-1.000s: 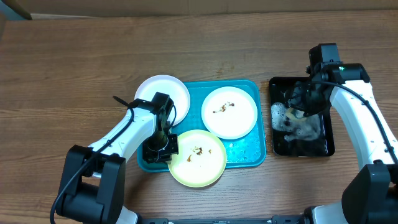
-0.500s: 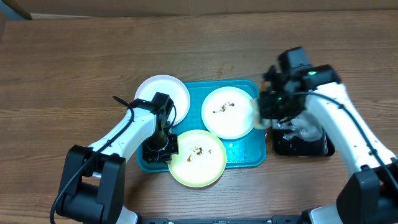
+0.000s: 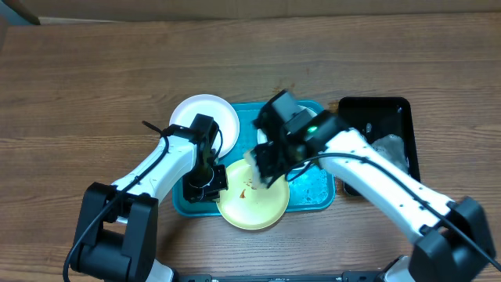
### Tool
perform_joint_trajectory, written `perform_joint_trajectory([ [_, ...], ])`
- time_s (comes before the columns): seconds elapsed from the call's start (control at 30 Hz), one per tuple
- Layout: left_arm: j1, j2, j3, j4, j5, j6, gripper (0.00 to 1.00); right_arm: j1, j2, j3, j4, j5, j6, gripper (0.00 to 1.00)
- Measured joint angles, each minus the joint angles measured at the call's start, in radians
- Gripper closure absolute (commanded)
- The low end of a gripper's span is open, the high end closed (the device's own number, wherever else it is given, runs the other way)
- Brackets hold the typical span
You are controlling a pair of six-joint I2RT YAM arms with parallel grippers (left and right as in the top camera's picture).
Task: Clean dirty plates on tray and stack at the side
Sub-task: 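Carry the sponge with the right gripper over to the yellow plate, then scrub the yellow plate with the sponge while the left gripper holds it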
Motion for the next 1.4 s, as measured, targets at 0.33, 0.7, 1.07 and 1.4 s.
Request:
perform_joint_trajectory([
  [0.33,0.0,0.0,0.0,0.0,0.004,-0.007,0.96,0.118,0.149,0.0,0.065,-0.001,0.092,0.96],
  [0.7,0.0,0.0,0.0,0.0,0.004,-0.007,0.96,0.155,0.178,0.0,0.119,-0.006,0.225,0.96],
  [1.07,0.0,0.0,0.0,0.0,0.005,-0.007,0.96,0.156,0.182,-0.1,0.245,-0.014,0.397,0.96],
  [1.4,0.0,0.0,0.0,0.0,0.006,-0.007,0.96,0.156,0.182,-0.208,0.382,-0.024,0.422,0.96],
])
